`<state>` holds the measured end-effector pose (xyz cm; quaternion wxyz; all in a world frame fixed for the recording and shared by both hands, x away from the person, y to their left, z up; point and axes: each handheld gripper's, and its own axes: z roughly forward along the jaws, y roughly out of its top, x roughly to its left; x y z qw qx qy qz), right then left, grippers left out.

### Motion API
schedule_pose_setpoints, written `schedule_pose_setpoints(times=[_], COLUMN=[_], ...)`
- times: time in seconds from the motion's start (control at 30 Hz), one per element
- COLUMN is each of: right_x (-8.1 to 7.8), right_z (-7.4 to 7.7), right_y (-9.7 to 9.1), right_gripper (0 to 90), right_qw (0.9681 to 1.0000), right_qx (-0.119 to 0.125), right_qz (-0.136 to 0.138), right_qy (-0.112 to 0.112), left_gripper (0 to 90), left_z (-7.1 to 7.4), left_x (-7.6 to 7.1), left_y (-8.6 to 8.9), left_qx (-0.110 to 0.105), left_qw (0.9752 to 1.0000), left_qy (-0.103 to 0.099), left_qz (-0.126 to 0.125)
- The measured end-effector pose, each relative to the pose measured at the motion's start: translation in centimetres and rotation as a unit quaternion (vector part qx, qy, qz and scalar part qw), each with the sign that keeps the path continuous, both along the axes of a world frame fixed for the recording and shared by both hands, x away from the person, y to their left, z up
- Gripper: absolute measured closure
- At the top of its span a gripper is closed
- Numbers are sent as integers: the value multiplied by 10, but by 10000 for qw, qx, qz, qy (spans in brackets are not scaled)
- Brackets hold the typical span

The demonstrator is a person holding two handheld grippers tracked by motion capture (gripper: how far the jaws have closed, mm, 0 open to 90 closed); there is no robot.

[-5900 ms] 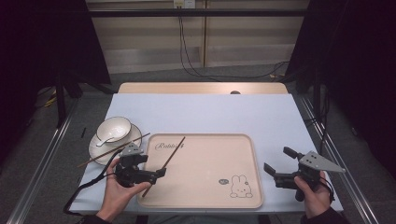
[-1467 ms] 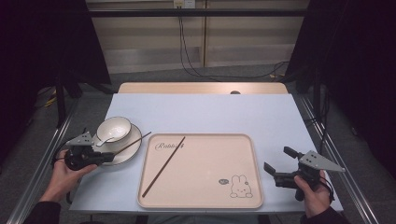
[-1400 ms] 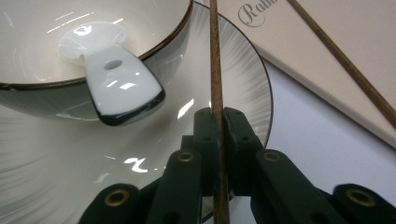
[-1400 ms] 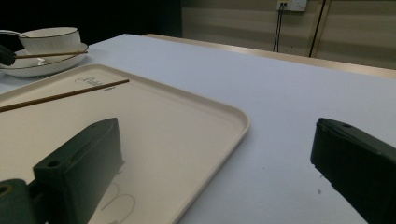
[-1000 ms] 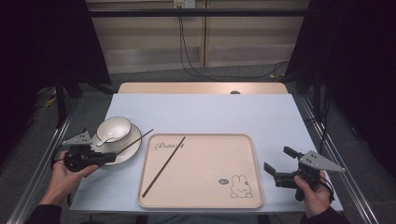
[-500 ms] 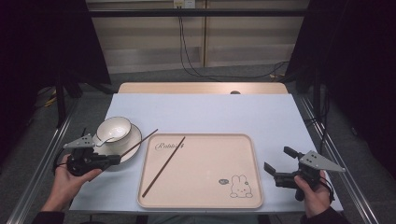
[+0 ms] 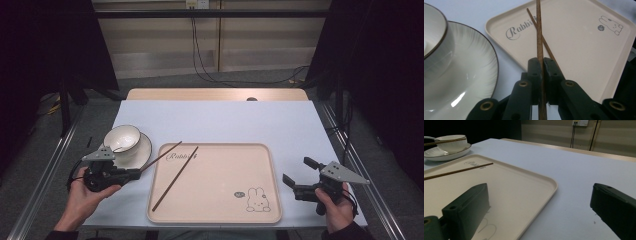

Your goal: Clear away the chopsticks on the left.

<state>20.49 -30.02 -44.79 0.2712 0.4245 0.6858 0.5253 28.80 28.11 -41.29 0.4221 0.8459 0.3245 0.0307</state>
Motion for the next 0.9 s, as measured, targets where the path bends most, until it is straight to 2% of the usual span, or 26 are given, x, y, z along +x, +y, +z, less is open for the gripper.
schedule_pose_setpoints(times=[0.13, 0.3, 0.4, 0.43, 0.5, 0.53, 0.57, 0.6, 0.67, 0.77, 0.9], right_x=[0, 0, 0, 0, 1, 1, 1, 1, 0, 0, 0], right_z=[0, 0, 0, 0, 0, 0, 0, 0, 0, 0, 0], right_y=[0, 0, 0, 0, 0, 0, 0, 0, 1, 0, 1], right_gripper=[19, 19, 19, 19, 19, 19, 19, 20, 19, 19, 19], right_qw=[10000, 10000, 10000, 10000, 10000, 10000, 10000, 10000, 10000, 10000, 10000], right_qx=[4, 14, 12, 0, -6, -10, -10, -2, 0, -5, 6], right_qz=[9, 1, 10, 7, 6, 5, 5, 10, 28, 13, 16], right_qy=[-2, -6, -3, -13, -13, -14, -14, -7, -10, -13, -5], left_gripper=[844, 844, 844, 844, 845, 846, 845, 845, 845, 845, 845], left_z=[2, 4, 6, 7, 10, 14, 14, 19, 21, 20, 12], left_x=[-2, -2, -3, -4, -8, -11, -11, -15, -16, -15, -12], left_y=[-4, -14, -19, -23, -29, -37, -37, -45, -51, -55, -66], left_qx=[34, -95, -92, -107, -23, -86, -86, -52, -129, -129, 0], left_qw=[10000, 9999, 9999, 9999, 9999, 9998, 9998, 9997, 9996, 9992, 9983], left_qy=[7, 58, 46, 37, -40, 11, 11, -123, -129, -141, -58], left_qz=[-16, 38, 6, 107, 94, 173, 173, 190, 222, 340, 575])
